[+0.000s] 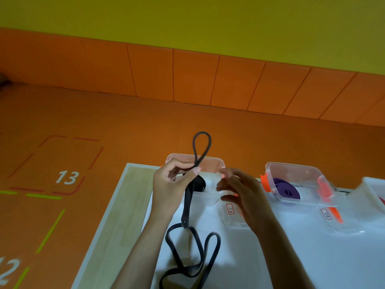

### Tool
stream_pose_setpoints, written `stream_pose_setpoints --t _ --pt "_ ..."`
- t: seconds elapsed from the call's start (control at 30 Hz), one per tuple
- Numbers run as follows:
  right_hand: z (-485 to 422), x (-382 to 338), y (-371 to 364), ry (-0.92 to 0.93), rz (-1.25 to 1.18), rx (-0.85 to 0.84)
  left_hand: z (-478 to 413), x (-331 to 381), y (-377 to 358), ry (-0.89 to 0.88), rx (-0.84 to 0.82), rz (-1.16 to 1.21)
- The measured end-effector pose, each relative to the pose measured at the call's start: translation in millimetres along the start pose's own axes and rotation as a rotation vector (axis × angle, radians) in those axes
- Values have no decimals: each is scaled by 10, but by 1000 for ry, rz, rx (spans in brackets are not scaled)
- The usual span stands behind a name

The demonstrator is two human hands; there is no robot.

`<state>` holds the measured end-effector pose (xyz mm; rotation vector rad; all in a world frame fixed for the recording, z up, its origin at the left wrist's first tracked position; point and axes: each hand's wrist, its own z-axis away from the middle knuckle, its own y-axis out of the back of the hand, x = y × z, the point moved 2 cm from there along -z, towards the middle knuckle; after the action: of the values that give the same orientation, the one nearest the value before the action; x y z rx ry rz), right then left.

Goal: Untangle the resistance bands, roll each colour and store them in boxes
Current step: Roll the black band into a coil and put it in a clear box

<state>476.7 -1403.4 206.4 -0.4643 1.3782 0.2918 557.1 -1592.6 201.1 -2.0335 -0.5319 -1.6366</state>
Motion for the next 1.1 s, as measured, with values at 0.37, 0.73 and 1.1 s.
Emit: stream_pose_setpoints --t 0.37,0.73,1.1 --pt "-72 -4 -75 -61 26 109 48 -154 39 -81 -264 -278" --pt "-76 3 103 -117 68 187 42 -266 75 -123 -360 -466" --pt "-42 -37 10 -71 294 93 169 -179 -33 -237 -254 -324"
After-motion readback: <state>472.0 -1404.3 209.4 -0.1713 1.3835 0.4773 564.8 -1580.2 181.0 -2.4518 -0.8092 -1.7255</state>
